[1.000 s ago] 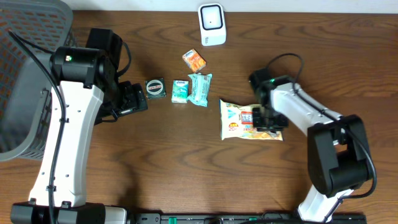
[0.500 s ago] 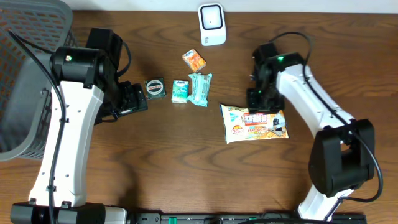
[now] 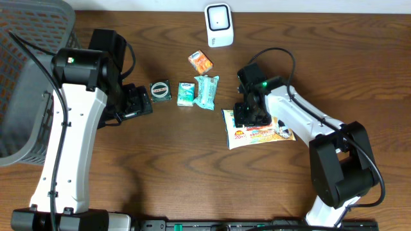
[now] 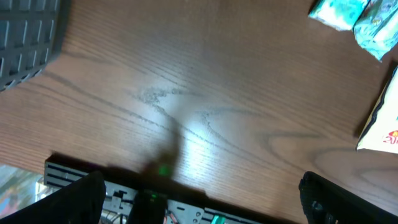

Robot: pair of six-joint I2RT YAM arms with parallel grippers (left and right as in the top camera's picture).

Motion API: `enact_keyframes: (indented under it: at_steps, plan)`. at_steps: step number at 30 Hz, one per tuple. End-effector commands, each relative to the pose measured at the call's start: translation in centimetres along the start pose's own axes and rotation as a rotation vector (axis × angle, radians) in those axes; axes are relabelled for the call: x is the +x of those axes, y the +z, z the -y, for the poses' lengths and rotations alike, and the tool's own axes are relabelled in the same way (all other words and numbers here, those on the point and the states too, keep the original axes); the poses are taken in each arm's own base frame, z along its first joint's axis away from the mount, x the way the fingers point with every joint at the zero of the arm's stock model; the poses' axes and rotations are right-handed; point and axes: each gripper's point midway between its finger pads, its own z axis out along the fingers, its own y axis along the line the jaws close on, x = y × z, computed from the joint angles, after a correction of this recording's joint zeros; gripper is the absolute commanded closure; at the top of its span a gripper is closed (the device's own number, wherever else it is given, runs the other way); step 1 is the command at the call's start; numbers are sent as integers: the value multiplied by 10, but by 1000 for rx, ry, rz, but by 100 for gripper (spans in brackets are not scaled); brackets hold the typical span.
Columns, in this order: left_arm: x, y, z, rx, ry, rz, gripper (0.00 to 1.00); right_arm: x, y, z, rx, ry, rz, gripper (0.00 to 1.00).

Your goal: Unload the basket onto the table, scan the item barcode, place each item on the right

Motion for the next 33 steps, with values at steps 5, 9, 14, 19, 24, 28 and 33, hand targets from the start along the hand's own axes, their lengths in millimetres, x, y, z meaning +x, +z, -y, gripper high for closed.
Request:
enact_keyframes:
  at_steps: [5, 9, 14, 19, 24, 28, 33]
  plan:
    - [-1, 1, -3, -15, -4, -2, 2, -27, -63, -1, -15, 12, 20, 46]
    - [-1, 1, -3, -15, -4, -2, 2, -19, -57, -3, 49, -32, 11, 42]
    - [-1, 1, -3, -15, -4, -2, 2, -12, -41, -2, 218, -79, 61, 17]
    - [-1, 1, -3, -15, -4, -2, 2, -5, -27, -14, 286, -105, 113, 2]
    - [-1, 1, -3, -15, -4, -2, 2, 1, -15, -23, 344, -128, 168, 1]
    - [-1, 1, -3, -15, -4, -2, 2, 6, -4, -28, 351, -156, 189, 1]
    - [-1, 1, -3, -15, -4, -2, 2, 14, 15, -24, 359, -165, 175, 1]
